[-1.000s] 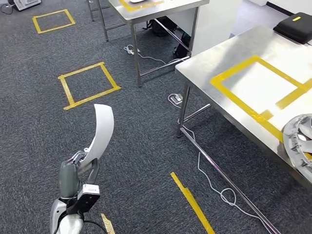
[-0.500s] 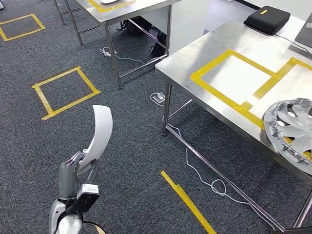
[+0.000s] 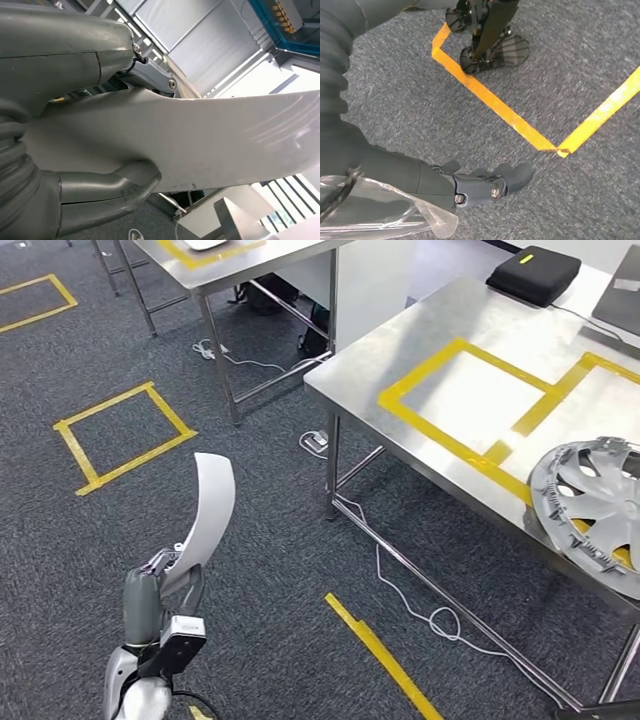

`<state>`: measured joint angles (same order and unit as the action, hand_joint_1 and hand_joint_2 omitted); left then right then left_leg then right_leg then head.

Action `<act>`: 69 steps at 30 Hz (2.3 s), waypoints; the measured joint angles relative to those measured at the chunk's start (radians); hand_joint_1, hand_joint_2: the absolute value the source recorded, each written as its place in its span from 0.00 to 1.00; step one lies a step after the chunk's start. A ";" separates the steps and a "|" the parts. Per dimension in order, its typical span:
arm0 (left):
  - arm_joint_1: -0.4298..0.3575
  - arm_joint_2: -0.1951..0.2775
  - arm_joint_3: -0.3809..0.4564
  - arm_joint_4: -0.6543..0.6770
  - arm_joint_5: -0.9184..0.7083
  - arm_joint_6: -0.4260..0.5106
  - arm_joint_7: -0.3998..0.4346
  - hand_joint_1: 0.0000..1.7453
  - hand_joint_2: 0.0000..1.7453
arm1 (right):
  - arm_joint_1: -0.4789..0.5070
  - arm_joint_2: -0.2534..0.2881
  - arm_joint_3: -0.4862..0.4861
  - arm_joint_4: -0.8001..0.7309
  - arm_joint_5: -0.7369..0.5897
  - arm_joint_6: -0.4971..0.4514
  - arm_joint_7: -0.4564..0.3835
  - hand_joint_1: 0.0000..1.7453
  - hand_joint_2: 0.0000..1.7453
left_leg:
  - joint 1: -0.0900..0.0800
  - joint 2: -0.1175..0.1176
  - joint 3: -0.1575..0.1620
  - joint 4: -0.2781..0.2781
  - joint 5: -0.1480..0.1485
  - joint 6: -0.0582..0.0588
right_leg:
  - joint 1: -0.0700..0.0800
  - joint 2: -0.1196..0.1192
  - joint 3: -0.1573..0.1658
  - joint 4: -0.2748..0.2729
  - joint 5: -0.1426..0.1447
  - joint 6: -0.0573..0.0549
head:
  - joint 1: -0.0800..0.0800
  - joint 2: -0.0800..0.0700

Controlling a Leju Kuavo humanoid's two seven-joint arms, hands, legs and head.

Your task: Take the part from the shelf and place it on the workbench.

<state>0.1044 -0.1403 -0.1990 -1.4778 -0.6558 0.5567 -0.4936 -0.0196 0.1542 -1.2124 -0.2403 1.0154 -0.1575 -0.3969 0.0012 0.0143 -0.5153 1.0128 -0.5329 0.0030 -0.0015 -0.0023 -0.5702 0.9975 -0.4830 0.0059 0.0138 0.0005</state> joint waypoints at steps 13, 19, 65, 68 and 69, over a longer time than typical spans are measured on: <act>-0.001 0.006 0.000 0.004 0.000 0.001 0.001 1.00 1.00 | -0.001 -0.001 -0.010 0.000 0.002 0.000 -0.001 0.00 1.00 | 0.003 -0.012 -0.068 0.013 0.058 0.004 | -0.001 0.023 0.077 -0.014 -0.060 0.013 | -0.006 0.000; -0.005 0.004 0.001 0.005 0.006 0.001 -0.001 1.00 1.00 | -0.003 -0.001 -0.012 0.000 0.006 0.000 -0.002 0.00 1.00 | 0.007 -0.013 -0.038 -0.003 0.038 0.037 | -0.005 0.011 -0.029 0.179 -0.137 0.037 | 0.002 0.000; -0.048 0.009 -0.014 0.010 -0.076 -0.007 0.014 1.00 1.00 | -0.013 -0.008 -0.017 0.000 0.036 0.014 -0.002 0.00 1.00 | 0.001 -0.001 -0.071 0.204 -0.088 -0.012 | 0.001 0.005 -0.019 0.016 0.005 -0.023 | 0.001 0.000; -0.091 0.011 -0.028 0.018 -0.116 -0.019 0.057 1.00 1.00 | -0.015 -0.009 -0.017 0.000 0.048 0.015 -0.002 0.00 1.00 | 0.006 -0.003 -0.148 0.279 -0.106 -0.018 | 0.001 0.037 -0.004 0.016 -0.007 -0.025 | 0.001 0.000; -0.104 0.012 -0.031 0.021 -0.122 -0.020 0.064 1.00 1.00 | -0.015 -0.009 -0.017 0.000 0.051 0.015 -0.002 0.00 1.00 | 0.007 -0.005 -0.144 0.243 -0.067 -0.017 | 0.000 0.049 0.003 0.016 -0.011 -0.024 | 0.001 0.000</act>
<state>0.0001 -0.1286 -0.2297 -1.4565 -0.7773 0.5365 -0.4294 -0.0341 0.1455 -1.2291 -0.2399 1.0662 -0.1426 -0.3988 0.0077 0.0089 -0.6596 1.2557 -0.5996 -0.0144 -0.0015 0.0466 -0.5673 1.0138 -0.4939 -0.0180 0.0149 0.0004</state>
